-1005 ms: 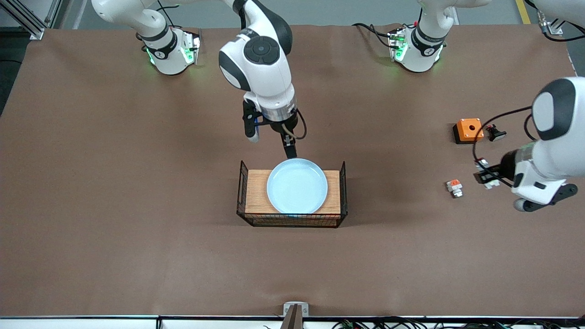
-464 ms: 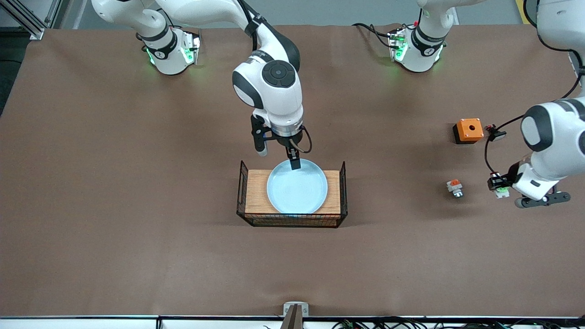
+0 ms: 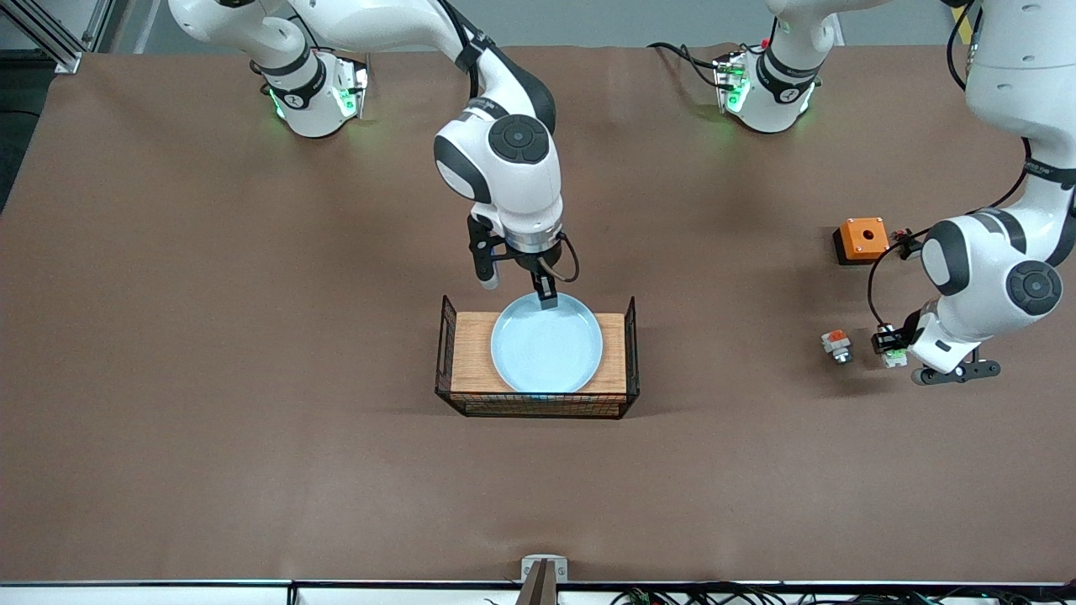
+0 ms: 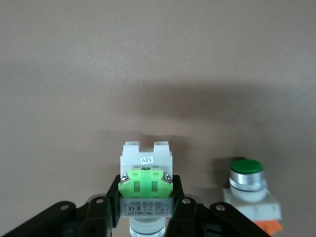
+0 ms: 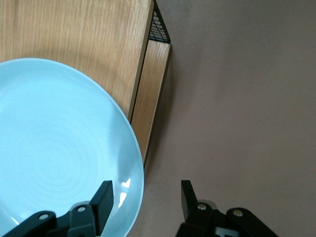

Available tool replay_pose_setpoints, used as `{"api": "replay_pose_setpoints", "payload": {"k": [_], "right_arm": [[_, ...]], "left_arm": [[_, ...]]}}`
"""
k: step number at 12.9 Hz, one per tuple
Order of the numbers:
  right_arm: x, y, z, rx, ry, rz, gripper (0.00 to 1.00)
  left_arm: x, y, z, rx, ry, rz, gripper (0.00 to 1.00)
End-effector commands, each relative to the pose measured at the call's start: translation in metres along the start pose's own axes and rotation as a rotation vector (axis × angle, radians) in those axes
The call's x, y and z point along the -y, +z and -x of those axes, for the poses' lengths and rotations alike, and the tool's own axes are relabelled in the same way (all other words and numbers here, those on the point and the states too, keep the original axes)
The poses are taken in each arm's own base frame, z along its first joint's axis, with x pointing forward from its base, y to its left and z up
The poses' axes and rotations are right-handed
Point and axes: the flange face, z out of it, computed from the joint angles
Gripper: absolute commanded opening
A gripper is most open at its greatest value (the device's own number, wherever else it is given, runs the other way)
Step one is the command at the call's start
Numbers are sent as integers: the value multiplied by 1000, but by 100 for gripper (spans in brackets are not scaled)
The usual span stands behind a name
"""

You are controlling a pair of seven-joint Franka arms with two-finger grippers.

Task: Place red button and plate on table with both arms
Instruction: 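Set the button beside the red button while the right gripper reaches plate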

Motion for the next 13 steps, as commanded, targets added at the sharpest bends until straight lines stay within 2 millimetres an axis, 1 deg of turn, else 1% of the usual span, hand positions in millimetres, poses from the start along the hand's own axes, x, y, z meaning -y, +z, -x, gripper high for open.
{"api": "replay_pose_setpoints", "payload": {"k": [1,2,3,4,6,8,9,11,13], "right_arm": [[6,4,2,-11,-4,-20,52],[6,4,5,-9,-13,-28,51],[6,5,5,-14,-18,-34,50],[6,9,4,-16,-18,-32,49],[7,9,3,-17,-21,-34,40],[7,10,3,-18,-27,-33,37],[7,11,3,-18,-29,-33,29],[6,12,5,-18,-64,-31,18],[6,11,4,-17,-64,-31,9]], "left_arm": [[2,-2,-3,-16,23,-10,71],[2,-6,-3,-23,26,-10,94],[3,-23,-5,-44,28,-11,99],[5,-46,-7,-70,36,-14,99],[8,-104,-7,-96,38,-16,99],[5,-172,0,-129,21,-14,99],[-5,-209,6,-147,30,-8,99],[-3,-265,24,-144,6,-4,99],[-3,-317,37,-152,4,-5,99]]}}
